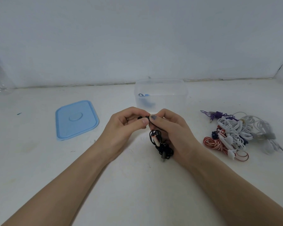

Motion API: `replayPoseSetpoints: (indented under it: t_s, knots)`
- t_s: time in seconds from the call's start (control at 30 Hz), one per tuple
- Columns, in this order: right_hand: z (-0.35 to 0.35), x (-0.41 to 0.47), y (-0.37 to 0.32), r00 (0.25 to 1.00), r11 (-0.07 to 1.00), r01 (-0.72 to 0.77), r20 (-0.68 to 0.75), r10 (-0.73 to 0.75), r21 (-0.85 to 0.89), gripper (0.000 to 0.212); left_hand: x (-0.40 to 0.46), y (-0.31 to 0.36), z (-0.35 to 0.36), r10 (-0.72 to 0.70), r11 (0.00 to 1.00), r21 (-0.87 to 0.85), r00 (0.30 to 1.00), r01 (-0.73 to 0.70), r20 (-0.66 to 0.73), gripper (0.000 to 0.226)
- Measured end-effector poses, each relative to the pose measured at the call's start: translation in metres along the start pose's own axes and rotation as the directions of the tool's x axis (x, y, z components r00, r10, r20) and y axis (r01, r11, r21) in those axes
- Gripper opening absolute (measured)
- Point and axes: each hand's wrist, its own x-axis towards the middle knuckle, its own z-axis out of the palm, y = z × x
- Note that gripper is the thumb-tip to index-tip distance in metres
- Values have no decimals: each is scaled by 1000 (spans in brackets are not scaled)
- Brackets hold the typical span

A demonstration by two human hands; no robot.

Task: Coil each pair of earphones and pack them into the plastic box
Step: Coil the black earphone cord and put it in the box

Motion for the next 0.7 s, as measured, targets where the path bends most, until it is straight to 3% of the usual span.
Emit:
replayPoseSetpoints:
  t_s: [0.23,0.37,0.57,0.7]
  knots:
    - [0,1,2,1000,1000,-10,11,11,-10,28,3,0,1,-112,980,-161,993,117,37,11]
    - [1,1,3,1000,1000,-11,24,12,-25,28,2,3,6,-94,978,-183,995,100,38,3]
    - [4,-1,-2,996,995,-91,26,90,30,19,-5,8,10,111,982,153,994,-113,21,4]
    - [5,1,0,995,995,-97,21,97,28,34,-9,10,12,191,911,363,980,-196,50,6]
